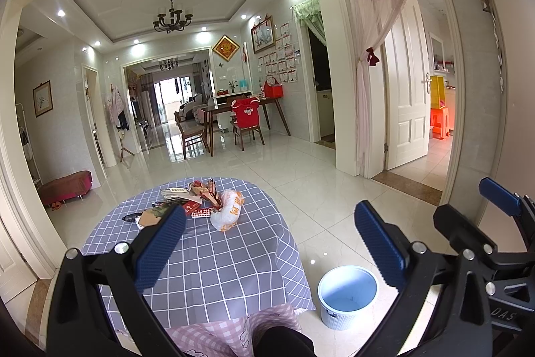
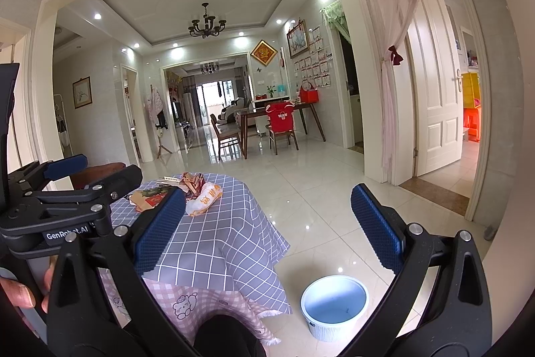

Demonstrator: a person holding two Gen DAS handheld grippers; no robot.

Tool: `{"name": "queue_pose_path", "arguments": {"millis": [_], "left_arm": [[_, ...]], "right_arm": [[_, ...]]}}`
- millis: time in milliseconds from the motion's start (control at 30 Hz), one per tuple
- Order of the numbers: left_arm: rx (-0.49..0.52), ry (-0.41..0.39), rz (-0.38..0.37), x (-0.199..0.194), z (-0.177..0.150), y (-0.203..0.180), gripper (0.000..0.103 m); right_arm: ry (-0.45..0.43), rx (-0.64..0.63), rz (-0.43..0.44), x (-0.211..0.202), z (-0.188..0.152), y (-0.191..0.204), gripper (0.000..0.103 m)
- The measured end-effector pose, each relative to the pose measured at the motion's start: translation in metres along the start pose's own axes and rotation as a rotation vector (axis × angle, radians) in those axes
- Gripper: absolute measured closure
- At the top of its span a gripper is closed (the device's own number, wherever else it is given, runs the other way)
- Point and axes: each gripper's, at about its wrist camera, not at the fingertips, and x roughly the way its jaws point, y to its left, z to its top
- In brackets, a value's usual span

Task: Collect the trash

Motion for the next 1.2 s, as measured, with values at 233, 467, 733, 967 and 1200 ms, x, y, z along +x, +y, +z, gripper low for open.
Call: {"name": "queue_pose_path", "arguments": {"millis": [233,467,733,967,1200], "left_arm": [[0.000,0.000,0.001,-0.0018,-0.0017,-0.0034,0.004],[0.001,0.000,0.001,-0.0016,-0.0024,-0.0038,0.004],[0.003,0.000,0.001,-0.0011,-0.0026,-0.0030,0.004],[0.004,0.000,0.002,-0.0008,-0.0033,-0.0035,0.004],[0.006,0.001,0.004,-0.0007,-0.0071,-0.0020,0.004]], "right_arm": [[0.002,0.002,0.003,0.0014,-0.0037,0.0020,0.006],[0.002,0.003,0.003,0.0014,-0.0033,0.0014,0.006],[0.003,0.005,0.004,0.0023,-0.0046,0.0022,0.006],[0.003,0.006,0.005,0.0026,-0.0043,0.0016,0.006],[0.007,0.020,-0.004,0.0056,-0.0069,0.0013,0.006]]}}
